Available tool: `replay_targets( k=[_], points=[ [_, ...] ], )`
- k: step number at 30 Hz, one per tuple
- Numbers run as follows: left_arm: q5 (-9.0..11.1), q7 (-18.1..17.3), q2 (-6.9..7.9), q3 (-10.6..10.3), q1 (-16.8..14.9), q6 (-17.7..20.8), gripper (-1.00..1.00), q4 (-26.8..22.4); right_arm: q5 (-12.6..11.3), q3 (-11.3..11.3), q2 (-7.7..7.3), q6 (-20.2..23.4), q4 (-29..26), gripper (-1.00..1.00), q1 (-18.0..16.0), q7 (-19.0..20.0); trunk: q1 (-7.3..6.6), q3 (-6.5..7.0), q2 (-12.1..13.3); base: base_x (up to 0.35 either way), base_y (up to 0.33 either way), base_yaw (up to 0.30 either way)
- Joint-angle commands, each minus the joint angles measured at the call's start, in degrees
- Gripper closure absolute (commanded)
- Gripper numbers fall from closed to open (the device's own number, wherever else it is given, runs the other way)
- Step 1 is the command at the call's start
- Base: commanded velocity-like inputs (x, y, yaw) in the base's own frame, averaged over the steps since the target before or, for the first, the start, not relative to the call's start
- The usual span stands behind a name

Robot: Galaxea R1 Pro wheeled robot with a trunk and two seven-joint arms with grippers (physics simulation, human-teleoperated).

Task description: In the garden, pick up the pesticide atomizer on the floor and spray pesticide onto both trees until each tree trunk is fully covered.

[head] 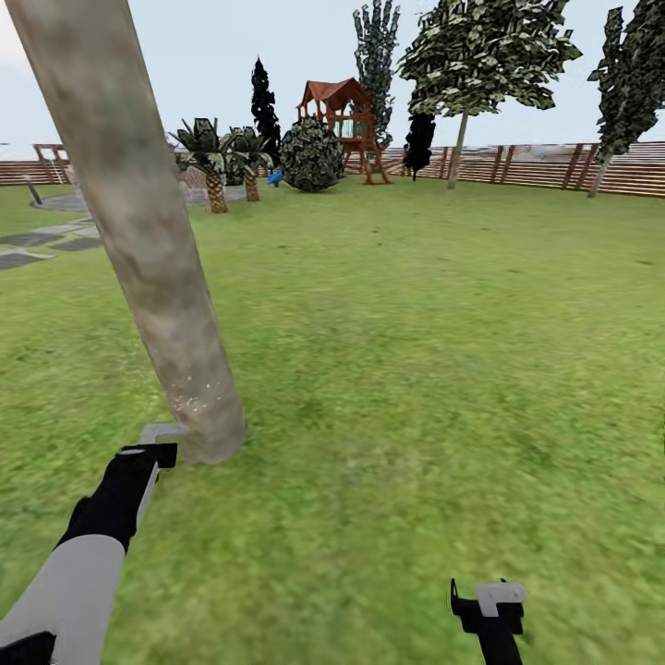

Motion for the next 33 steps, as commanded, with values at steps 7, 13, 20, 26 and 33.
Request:
replay_targets(
  k=[7,13,20,26,33],
  points=[
    [-0.6,0.4,-0.64,-0.7,-0.3,0.5,1.00,-2.1,0.6,-0.3,0.01,-0.1,0.1,-1.00,0.0,-0.3,0.00,-0.05,0.0,0.258,-0.139,0.000],
    [-0.6,0.4,0.06,-0.2,-0.2,0.5,1.00,-2.3,0.6,-0.3,0.01,-0.1,0.1,-1.00,0.0,-0.3,0.00,-0.05,0.0,0.315,-0.075,0.203],
    [-0.6,0.5,-0.23,-0.2,-0.2,0.6,1.00,-2.4,0.6,-0.3,0.01,-0.1,0.1,-1.00,0.0,-0.3,0.00,-0.05,0.0,0.178,-0.214,0.277],
    [-0.7,0.6,-0.50,-0.7,-0.2,1.6,1.00,-2.4,0.6,-0.3,0.01,-0.1,0.1,-1.00,0.0,-0.3,0.00,-0.05,0.0,0.030,-0.269,0.246],
    [-0.7,0.6,-0.53,-0.7,-0.2,1.7,1.00,-2.4,0.6,-0.3,0.01,-0.1,0.1,-1.00,0.0,-0.3,0.00,-0.05,0.0,0.000,-0.274,0.029]
  ],
)
